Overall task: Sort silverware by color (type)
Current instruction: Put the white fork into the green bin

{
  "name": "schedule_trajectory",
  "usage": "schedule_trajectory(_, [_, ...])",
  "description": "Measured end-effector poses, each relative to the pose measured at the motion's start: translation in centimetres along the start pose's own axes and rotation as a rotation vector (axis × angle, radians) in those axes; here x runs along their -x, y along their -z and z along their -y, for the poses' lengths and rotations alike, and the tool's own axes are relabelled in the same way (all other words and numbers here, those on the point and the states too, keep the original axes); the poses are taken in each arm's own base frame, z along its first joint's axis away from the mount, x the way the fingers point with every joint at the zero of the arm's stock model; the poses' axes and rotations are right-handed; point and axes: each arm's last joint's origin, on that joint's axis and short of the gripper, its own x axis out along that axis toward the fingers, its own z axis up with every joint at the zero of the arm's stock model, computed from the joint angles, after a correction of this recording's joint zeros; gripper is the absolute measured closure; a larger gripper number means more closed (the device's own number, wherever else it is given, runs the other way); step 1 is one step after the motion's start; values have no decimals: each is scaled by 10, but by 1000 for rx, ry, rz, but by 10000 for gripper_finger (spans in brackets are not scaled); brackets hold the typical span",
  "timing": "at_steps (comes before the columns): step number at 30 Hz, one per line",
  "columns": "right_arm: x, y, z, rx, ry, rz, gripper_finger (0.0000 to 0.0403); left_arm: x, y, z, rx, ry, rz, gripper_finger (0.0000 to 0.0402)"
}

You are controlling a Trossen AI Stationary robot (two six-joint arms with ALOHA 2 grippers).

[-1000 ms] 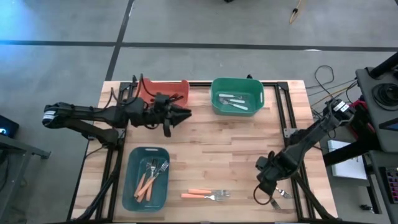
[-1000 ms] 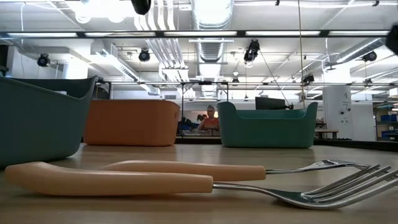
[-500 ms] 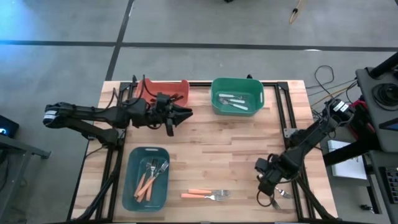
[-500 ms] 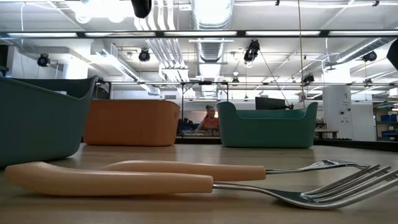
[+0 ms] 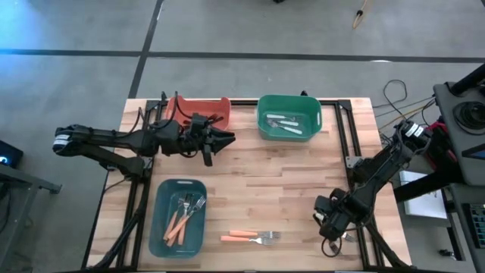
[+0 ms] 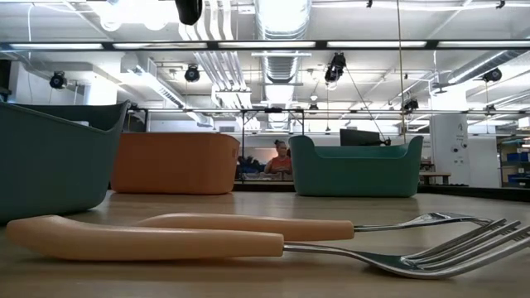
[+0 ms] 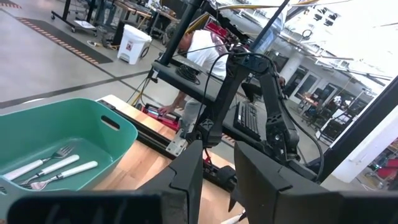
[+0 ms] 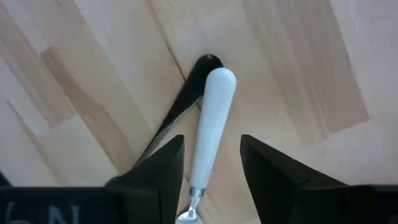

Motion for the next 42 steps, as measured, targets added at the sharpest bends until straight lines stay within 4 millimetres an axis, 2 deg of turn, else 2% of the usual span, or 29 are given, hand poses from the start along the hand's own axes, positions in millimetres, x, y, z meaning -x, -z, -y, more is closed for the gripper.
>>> schedule_trajectory(8, [-15, 5, -9, 148, 12, 15, 215, 0, 0, 0, -1, -2, -2, 326])
schedule_trajectory(16, [-25, 7, -8, 63, 75, 3, 180, 0, 1, -1, -1, -4, -6, 326])
schedule_trajectory(24, [-39, 7, -6, 57, 138, -11, 184, 0, 0, 0, -1, -4, -5, 326])
schedule_trajectory(31, [-45, 7, -4, 42, 165, -10, 222, 0, 0, 0, 16, -3, -3, 326])
schedule_trajectory(39, [-49, 2, 5, -22, 195, -10, 333, 0, -1, 0, 19, 0, 2, 326])
schedule_trajectory(42, [-49, -1, 6, -20, 200, -8, 362, 0, -1, 0, 19, -20, 10, 326])
